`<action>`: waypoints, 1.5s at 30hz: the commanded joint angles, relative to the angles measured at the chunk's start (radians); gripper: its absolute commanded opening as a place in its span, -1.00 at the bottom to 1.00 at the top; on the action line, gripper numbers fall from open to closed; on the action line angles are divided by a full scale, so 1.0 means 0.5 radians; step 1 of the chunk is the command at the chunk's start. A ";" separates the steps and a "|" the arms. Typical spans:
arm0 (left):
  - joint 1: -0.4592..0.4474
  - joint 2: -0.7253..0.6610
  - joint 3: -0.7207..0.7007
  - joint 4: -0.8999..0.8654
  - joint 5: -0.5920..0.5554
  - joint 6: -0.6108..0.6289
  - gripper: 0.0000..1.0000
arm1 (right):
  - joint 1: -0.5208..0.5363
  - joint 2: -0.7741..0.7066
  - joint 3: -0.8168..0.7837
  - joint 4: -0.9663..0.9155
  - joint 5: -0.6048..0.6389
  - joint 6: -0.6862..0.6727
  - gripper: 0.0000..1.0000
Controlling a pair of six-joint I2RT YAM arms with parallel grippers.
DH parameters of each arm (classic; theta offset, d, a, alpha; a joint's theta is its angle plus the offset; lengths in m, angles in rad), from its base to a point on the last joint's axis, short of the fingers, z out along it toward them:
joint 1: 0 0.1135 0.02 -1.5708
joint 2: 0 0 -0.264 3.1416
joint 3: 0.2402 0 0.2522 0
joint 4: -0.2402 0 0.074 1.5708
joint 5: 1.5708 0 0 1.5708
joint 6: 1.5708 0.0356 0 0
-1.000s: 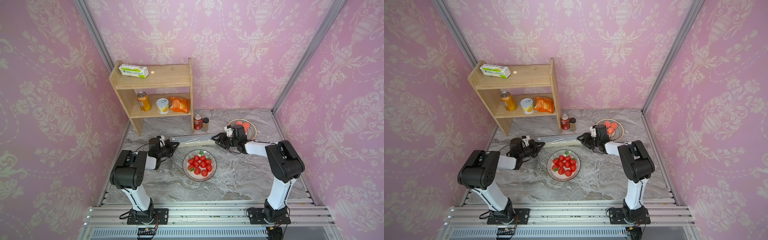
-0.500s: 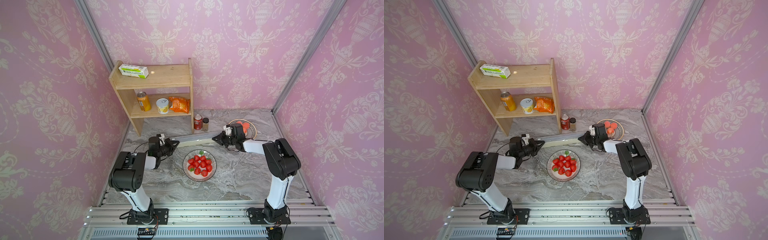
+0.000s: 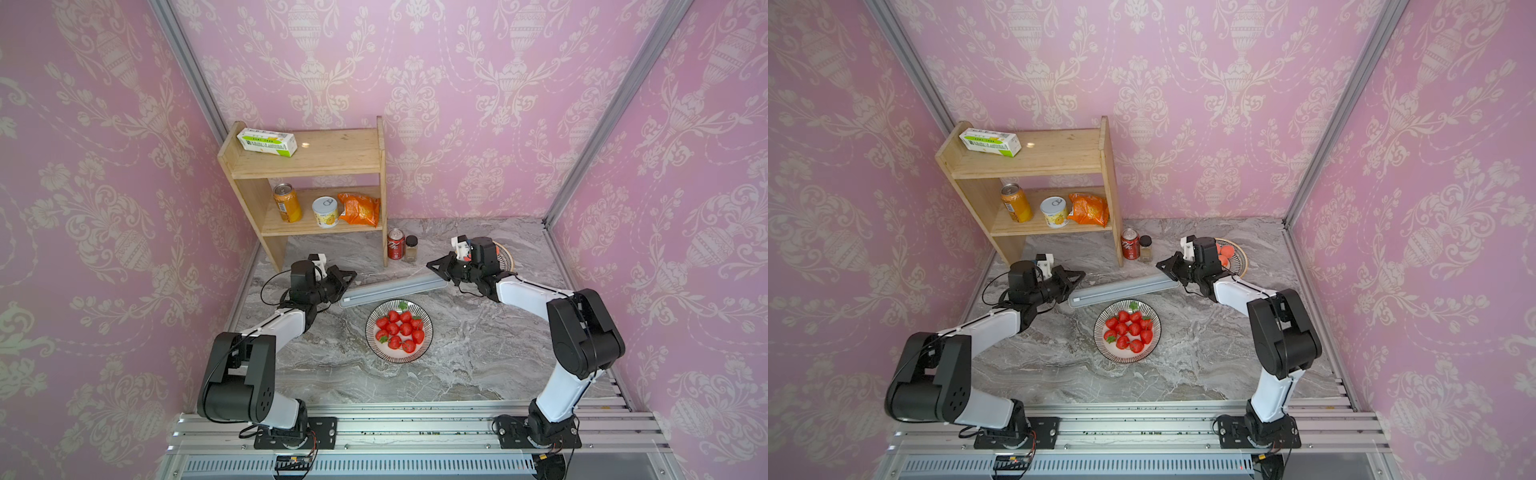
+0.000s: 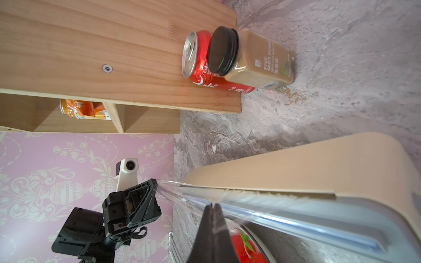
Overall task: Wrap the plate with plastic wrap
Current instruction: Pull the plastic wrap from the plastic wrap cutting box.
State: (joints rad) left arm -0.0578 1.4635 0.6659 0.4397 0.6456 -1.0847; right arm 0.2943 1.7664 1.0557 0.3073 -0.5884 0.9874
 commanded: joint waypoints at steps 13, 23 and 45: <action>-0.011 -0.169 0.184 -0.221 -0.030 0.077 -1.00 | -0.013 -0.220 0.111 -0.180 -0.001 -0.105 -1.00; -0.012 -0.266 0.308 -0.370 -0.040 0.107 -1.00 | -0.013 -0.307 0.176 -0.259 -0.023 -0.114 -1.00; -0.013 -0.313 0.429 -0.442 -0.024 0.126 -1.00 | -0.012 -0.371 0.323 -0.299 -0.063 -0.097 -1.00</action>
State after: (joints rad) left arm -0.0624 1.3472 0.8314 0.1986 0.6445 -1.0550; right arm 0.2939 1.6169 1.1709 0.1181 -0.5964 0.9611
